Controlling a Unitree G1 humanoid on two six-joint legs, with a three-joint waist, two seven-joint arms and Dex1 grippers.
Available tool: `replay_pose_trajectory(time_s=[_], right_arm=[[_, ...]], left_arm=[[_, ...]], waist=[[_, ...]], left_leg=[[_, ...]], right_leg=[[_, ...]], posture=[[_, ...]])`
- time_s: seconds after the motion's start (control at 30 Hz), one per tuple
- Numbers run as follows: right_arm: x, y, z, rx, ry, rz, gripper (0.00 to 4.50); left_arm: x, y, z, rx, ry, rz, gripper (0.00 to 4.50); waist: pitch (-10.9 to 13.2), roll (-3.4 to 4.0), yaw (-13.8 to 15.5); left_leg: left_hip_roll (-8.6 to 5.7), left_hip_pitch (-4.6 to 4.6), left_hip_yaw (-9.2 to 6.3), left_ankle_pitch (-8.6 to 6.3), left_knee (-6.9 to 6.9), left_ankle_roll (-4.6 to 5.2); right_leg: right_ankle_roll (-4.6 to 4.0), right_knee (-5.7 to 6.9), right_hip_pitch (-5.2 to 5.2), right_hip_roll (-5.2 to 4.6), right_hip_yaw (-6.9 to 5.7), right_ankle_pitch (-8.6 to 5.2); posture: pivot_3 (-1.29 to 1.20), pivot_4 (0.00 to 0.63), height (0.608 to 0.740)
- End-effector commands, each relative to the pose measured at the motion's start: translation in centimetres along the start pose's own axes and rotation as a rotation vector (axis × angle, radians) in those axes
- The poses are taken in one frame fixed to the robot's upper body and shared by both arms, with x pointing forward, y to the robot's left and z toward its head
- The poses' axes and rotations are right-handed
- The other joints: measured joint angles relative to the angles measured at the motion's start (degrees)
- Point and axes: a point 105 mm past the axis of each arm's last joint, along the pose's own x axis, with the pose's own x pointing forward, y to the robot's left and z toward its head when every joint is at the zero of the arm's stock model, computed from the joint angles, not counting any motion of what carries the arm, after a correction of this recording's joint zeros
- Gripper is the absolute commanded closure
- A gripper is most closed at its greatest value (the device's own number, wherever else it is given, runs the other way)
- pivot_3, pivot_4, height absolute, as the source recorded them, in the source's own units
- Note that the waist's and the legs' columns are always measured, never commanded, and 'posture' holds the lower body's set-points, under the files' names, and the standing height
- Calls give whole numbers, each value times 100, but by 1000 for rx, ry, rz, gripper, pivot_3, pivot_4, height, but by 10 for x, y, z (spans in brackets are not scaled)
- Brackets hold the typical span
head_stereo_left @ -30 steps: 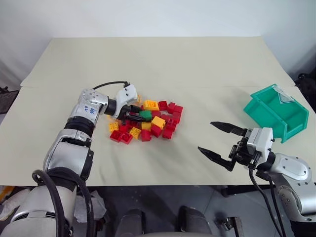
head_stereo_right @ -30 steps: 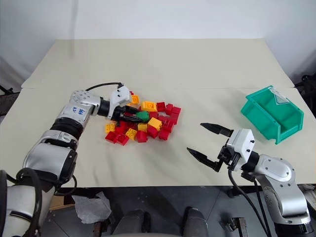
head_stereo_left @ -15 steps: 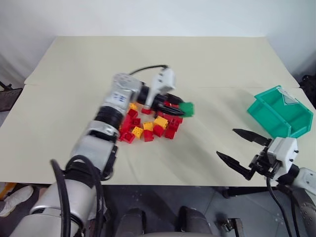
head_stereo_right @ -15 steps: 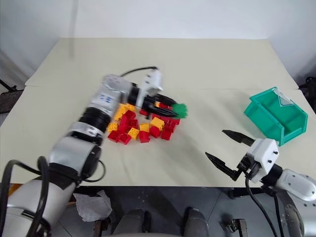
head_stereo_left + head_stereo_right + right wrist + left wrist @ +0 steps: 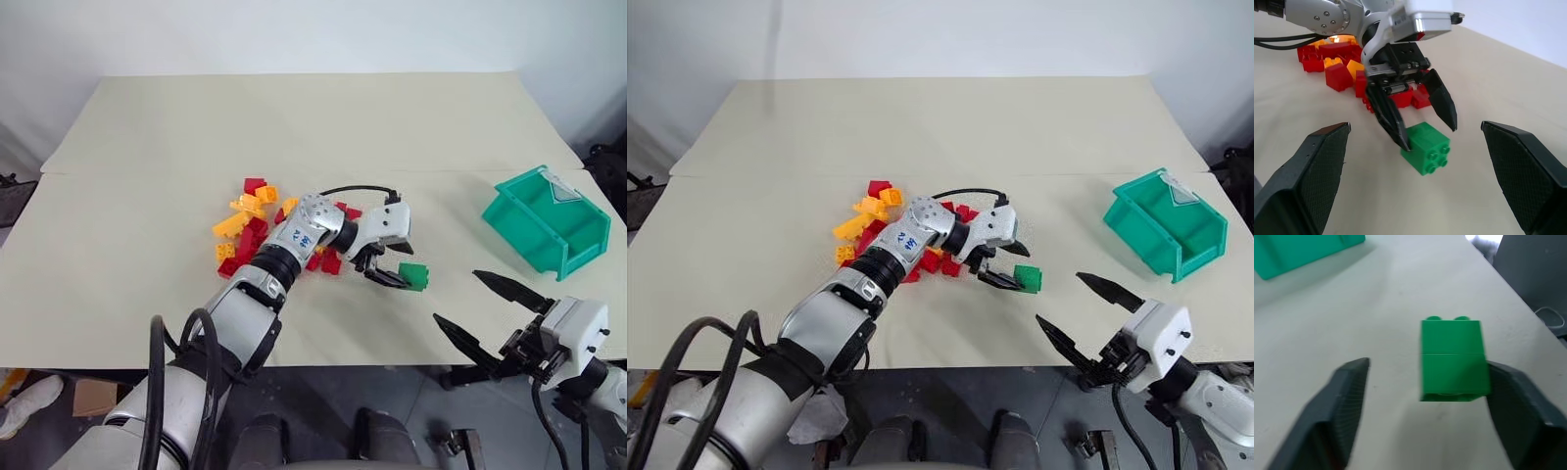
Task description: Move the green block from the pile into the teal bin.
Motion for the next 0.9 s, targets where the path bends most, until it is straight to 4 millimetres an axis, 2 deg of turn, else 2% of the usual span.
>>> replay_pose_trajectory(time_s=[0.03, 0.2, 0.27, 0.4, 0.47, 0.57, 0.6, 0.73, 0.8, 0.9], right_arm=[[4, -6, 7, -30, -12, 37, 0], [8, -22, 7, -56, 12, 103, 0], [10, -30, 8, -64, 18, 120, 0], [18, -35, 8, -77, 18, 177, 0], [24, -33, 9, -74, 5, 204, 0], [29, -26, 11, -53, 1, 249, 0], [31, -23, 9, -49, 19, 279, 0], [33, -23, 1, -44, 112, 347, 0], [33, -28, -3, -40, 165, 354, 0], [26, -35, -10, -23, 234, 344, 0]], left_arm=[[-21, 6, 21, 37, -137, 17, 122], [-61, 6, 20, 114, -240, 64, 122], [-74, 0, 16, 81, -279, 51, 122], [-76, -4, 0, 126, -226, 91, 122], [-80, -3, 4, 126, -281, 126, 122], [-114, 0, 11, 164, -392, 246, 122], [-133, -1, 5, 164, -407, 319, 53], [-178, -34, -29, 122, -392, 412, 53], [-202, -54, -45, 80, -366, 514, 53], [-225, -90, -61, 8, -321, 628, 53]], waist=[[0, 0, 0], [0, 1, -4], [0, 1, -7], [0, 1, 14], [0, 1, 26], [0, 0, 2], [0, 0, -6], [-6, 10, -177], [-5, 10, -176], [-2, 0, -163]], left_leg=[[0, 0, 1, 0, 0, 0], [0, 1, 2, 0, 2, 1], [1, 3, 2, -1, 3, 1], [0, 5, 3, -1, 4, 1], [0, 0, 2, -2, 16, 4], [0, -7, -1, -4, 26, 7], [2, -7, -1, -5, 26, 8], [3, 20, 2, -6, 16, 6], [5, 30, 1, -6, 8, 5], [6, 23, -6, -8, 21, 2]], right_leg=[[0, 0, 0, 0, 1, 0], [0, 4, -1, 0, 2, 0], [0, 6, -1, 0, 2, 0], [0, 10, 0, 0, 3, 0], [1, 10, 1, 0, 3, 1], [1, 11, 0, 0, 2, 1], [1, 13, -1, 0, 2, 1], [1, 38, -2, 0, 17, 1], [0, 48, -3, 0, 19, 0], [0, 52, -2, 0, 20, 0]], posture=[[0, 150, 740], [0, 150, 740], [0, 150, 740], [0, 150, 740], [0, 150, 740], [0, 150, 740], [0, 150, 740], [0, 150, 740], [0, 150, 740], [0, 150, 740]])
